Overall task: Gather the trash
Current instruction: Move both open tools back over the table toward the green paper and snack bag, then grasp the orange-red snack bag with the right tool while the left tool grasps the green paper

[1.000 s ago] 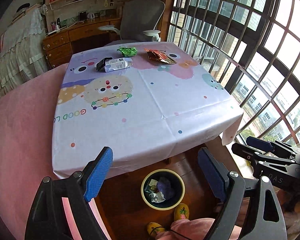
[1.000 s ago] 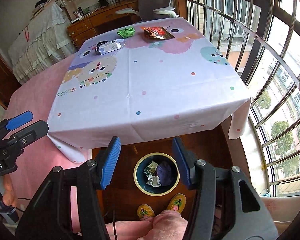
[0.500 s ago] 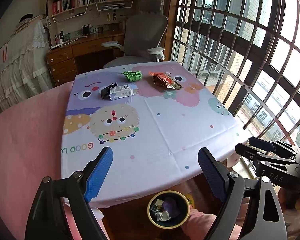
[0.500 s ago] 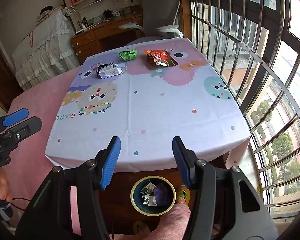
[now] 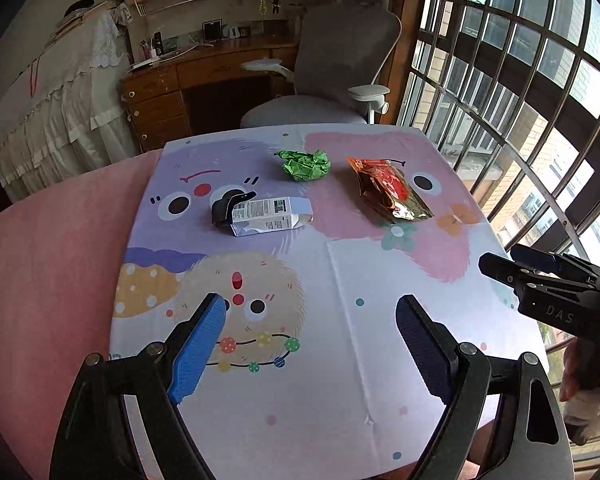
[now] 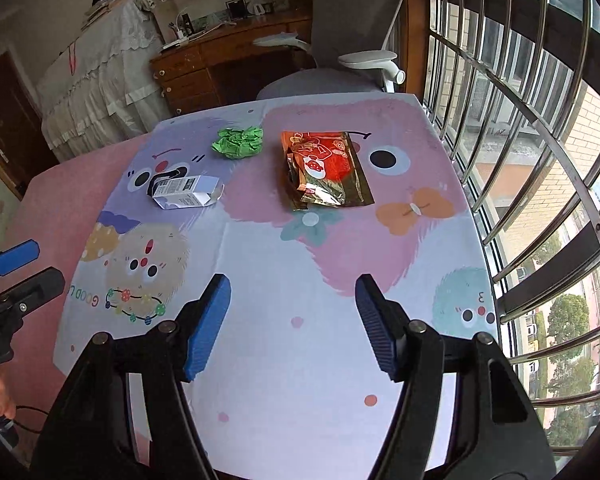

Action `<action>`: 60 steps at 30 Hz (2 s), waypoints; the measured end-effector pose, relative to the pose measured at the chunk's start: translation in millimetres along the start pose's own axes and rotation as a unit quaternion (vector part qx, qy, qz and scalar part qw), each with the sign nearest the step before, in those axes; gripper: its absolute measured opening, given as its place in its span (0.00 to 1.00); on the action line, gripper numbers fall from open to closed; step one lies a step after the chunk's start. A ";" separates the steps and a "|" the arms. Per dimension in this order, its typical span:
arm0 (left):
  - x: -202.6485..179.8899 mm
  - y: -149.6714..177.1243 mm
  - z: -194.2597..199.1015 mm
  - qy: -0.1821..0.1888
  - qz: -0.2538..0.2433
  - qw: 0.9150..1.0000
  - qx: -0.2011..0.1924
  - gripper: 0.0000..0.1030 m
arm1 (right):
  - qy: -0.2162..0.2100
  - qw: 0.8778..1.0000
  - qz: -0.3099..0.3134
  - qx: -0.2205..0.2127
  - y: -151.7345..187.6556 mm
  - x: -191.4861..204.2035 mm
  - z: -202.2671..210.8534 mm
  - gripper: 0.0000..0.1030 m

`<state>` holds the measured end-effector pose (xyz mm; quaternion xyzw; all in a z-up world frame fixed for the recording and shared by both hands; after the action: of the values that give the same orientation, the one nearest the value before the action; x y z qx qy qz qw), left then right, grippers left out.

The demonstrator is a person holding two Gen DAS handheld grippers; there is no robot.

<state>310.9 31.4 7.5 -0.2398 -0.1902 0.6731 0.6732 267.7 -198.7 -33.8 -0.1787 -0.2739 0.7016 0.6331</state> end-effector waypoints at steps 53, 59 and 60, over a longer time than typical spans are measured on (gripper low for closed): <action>-0.8 -198.2 -363.4 -0.048 0.164 0.970 0.172 0.86 | -0.072 0.994 -0.023 0.085 -142.5 -89.7 -276.9 0.06; -0.2 -189.3 -388.6 -0.073 0.168 0.966 0.182 0.64 | -0.077 0.993 -0.025 0.086 -134.9 -90.4 -272.0 0.06; -1.8 -189.4 -389.2 -0.074 0.163 0.968 0.179 0.60 | -0.077 0.993 -0.023 0.085 -133.6 -89.8 -270.4 0.06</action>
<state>690.6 7.6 -199.1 -0.0928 -0.0746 0.8126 0.5705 546.9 -238.1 -173.5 -0.0630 -0.2649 0.7191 0.6394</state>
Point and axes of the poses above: each gripper's, at about its wrist camera, not at the fingertips, and z roughly against the way its jaws point, x to its left, y to its underside, the point moved 5 cm from there along -z, roughly the way its jaws point, and after that the axes turned 3 degrees about z, right-handed, at the moved point
